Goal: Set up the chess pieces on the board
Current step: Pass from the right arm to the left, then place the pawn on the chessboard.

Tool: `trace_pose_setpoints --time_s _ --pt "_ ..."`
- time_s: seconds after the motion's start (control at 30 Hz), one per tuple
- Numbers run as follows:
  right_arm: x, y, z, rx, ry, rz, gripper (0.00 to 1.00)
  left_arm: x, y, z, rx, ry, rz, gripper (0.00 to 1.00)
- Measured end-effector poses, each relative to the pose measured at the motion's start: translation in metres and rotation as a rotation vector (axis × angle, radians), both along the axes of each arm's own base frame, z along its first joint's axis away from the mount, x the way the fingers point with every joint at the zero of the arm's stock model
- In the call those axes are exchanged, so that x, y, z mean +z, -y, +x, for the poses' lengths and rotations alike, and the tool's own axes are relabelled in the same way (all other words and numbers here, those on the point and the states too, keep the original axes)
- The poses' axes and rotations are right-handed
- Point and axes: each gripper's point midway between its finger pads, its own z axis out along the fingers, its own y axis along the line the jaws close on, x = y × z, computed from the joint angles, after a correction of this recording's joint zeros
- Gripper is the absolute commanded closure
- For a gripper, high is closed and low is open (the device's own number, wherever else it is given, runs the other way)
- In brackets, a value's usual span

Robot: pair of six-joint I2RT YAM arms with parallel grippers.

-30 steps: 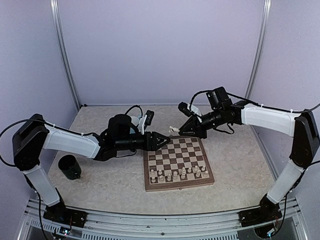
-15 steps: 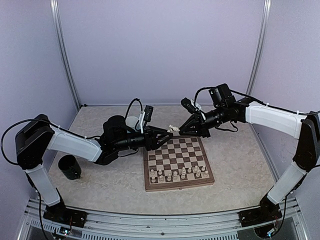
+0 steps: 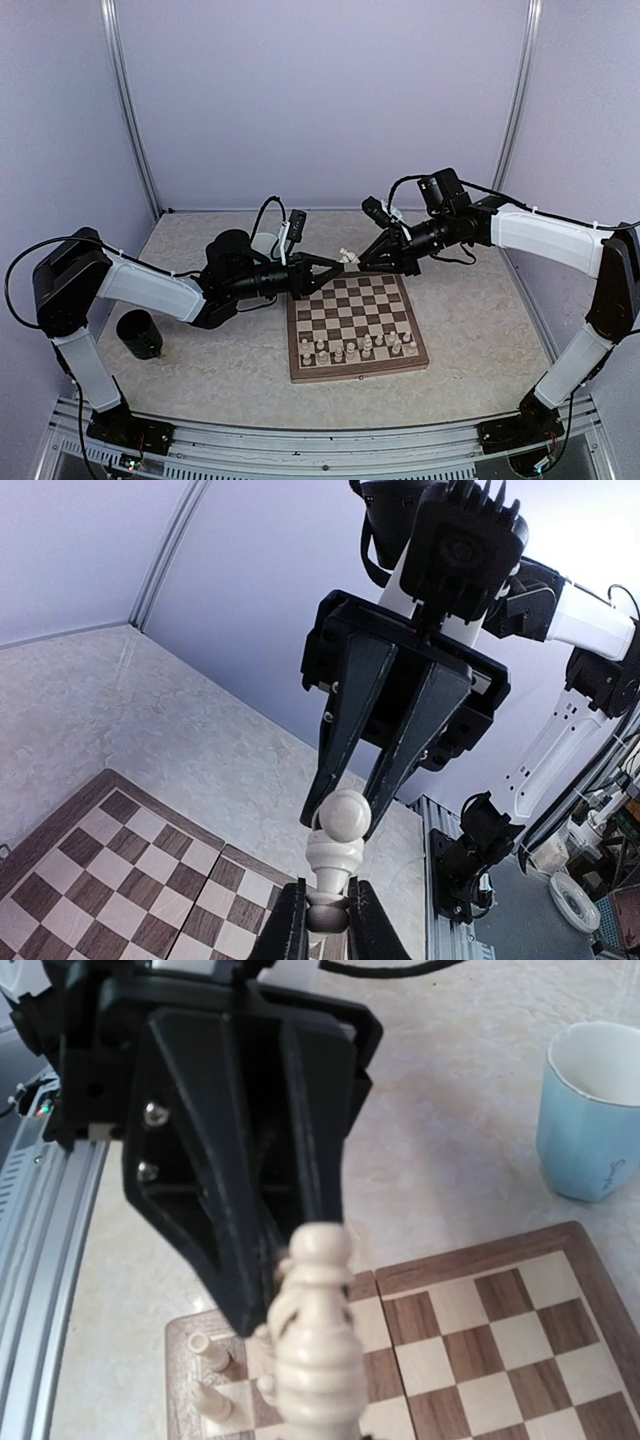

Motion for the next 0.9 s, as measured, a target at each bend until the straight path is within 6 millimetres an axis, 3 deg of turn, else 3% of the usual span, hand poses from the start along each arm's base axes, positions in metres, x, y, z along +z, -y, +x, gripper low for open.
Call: trace_pose_setpoints --time_s 0.2,0.4,0.77,0.9 --pt "-0.004 0.001 0.005 -0.024 0.014 -0.012 0.93 -0.002 -0.003 0.004 0.008 -0.02 0.002 0.99" --pt "-0.016 0.012 0.025 -0.116 0.044 -0.059 0.94 -0.02 0.002 0.013 0.024 -0.113 0.109 1.0" --pt "-0.065 0.039 0.054 -0.257 0.115 -0.223 0.94 -0.008 0.015 0.035 0.047 -0.237 0.49 1.0" --pt "-0.081 0.046 0.064 -0.291 0.141 -0.285 0.94 -0.036 0.004 0.038 0.079 -0.289 0.696 1.0"
